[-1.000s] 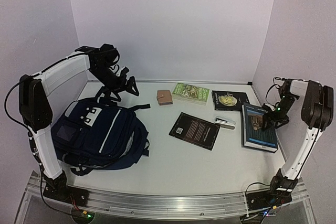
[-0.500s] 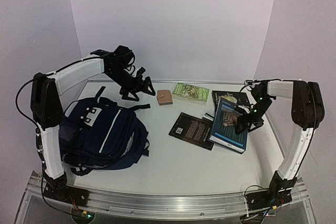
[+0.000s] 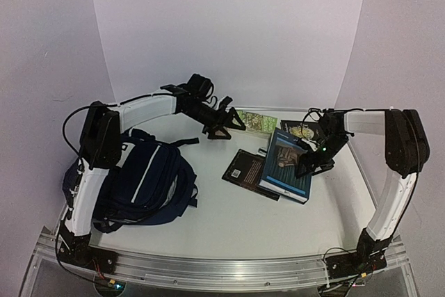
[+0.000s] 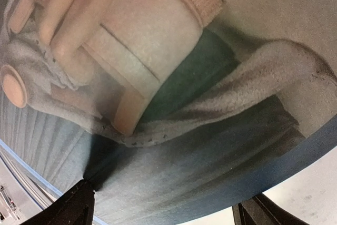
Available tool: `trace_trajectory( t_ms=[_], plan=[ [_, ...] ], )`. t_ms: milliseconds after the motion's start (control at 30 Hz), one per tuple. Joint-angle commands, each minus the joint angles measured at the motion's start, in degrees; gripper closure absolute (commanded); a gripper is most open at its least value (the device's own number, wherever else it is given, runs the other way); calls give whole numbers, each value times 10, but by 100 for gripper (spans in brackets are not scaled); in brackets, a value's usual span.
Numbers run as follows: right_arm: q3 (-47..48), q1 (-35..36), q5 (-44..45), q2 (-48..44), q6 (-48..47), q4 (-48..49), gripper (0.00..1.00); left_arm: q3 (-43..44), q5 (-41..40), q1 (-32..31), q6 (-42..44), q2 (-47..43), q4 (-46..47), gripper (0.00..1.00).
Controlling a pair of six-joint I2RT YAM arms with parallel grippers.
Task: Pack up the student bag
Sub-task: Pick up the book from the center of the board.
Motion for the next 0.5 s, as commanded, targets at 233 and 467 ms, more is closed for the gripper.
trace_trajectory(
  t_ms=[233,467],
  plan=[
    [-11,48,-36,11,27,71,15,20,120,-38,-115,113,160,9],
    [-23,62,-70,14,45,100,18,6,143,-43,-162,151,208,10]
  ],
)
